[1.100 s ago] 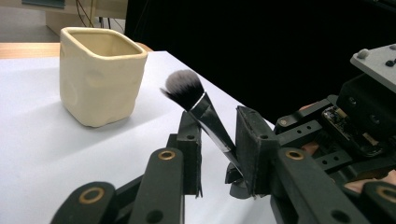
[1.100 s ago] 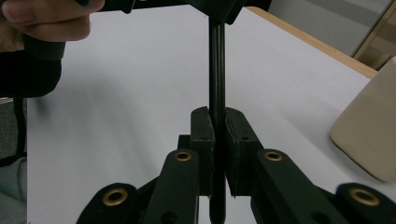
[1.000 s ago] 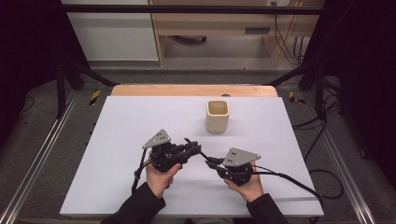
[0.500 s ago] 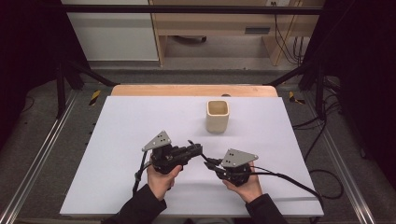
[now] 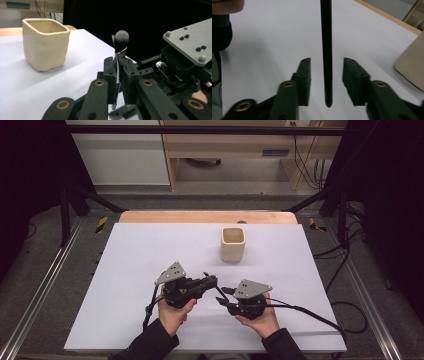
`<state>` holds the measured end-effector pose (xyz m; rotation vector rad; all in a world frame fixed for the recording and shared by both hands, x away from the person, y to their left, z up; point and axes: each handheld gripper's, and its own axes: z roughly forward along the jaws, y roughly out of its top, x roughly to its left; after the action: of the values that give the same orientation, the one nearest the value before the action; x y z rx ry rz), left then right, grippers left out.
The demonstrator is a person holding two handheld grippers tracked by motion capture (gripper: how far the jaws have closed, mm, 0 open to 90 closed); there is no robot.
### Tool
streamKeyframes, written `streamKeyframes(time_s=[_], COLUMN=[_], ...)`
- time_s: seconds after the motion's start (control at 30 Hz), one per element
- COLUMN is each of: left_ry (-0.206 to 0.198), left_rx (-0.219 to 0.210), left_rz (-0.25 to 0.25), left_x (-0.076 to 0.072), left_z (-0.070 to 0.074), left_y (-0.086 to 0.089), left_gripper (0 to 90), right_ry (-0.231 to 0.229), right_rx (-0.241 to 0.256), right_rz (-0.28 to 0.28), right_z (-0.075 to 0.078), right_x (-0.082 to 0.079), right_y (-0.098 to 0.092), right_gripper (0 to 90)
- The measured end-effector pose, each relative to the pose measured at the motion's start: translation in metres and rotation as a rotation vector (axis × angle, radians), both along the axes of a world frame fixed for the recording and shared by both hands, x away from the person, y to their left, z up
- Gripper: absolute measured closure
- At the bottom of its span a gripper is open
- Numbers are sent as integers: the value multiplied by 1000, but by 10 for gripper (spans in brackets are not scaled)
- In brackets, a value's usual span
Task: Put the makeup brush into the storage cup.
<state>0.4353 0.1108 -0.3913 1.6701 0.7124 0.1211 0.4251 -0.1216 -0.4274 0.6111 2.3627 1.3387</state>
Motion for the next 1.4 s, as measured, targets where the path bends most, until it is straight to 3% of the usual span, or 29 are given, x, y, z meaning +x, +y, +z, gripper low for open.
streamKeyframes(time_s=[0.13,0.3,0.6,1.03,1.3,1.4], left_ry=[0,2,5,9,11,6], left_rx=[29,49,73,83,84,82], left_rz=[11,16,12,20,21,22], left_x=[0,-2,-4,-4,-4,-3], left_z=[-1,-3,-5,-7,-7,-8], left_y=[-2,-7,-13,-14,-15,-14], left_gripper=[831,831,831,831,829,811], right_ry=[-3,-12,-47,-37,-39,-19], right_rx=[9,27,31,45,43,49], right_rz=[-18,-26,-37,-38,-23,-24], right_z=[1,6,12,13,12,12], right_x=[1,-1,-4,-4,-5,-4], right_y=[1,1,7,6,7,6], right_gripper=[458,446,573,809,837,838])
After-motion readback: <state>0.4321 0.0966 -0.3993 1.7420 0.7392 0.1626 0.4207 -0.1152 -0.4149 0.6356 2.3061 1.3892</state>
